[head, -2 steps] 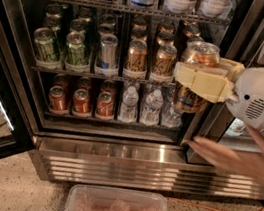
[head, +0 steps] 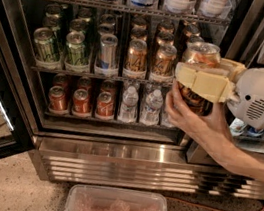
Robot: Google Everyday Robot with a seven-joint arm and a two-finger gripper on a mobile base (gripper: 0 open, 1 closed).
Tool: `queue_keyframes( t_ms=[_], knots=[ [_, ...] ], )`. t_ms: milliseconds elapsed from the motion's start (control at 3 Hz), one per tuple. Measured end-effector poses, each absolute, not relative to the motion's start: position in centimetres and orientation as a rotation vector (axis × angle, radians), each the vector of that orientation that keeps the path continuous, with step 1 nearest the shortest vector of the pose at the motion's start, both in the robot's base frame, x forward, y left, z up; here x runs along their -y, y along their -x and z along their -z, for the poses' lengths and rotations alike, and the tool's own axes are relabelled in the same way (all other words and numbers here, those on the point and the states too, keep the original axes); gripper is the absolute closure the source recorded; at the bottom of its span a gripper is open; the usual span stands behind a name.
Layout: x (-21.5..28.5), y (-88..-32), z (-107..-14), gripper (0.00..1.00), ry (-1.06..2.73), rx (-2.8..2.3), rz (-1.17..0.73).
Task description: Pick orange can from middle shelf of fridge
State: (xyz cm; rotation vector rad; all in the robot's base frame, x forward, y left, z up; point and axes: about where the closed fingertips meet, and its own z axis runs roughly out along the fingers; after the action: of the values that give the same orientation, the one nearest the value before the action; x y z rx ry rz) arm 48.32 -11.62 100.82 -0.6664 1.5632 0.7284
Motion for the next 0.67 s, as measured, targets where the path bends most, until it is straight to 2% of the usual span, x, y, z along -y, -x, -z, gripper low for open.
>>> queue_keyframes(
  t_ms=[667],
  knots=[
    [11.61, -48.32, -100.82, 0.35, 0.667, -1.563, -0.728]
  ],
)
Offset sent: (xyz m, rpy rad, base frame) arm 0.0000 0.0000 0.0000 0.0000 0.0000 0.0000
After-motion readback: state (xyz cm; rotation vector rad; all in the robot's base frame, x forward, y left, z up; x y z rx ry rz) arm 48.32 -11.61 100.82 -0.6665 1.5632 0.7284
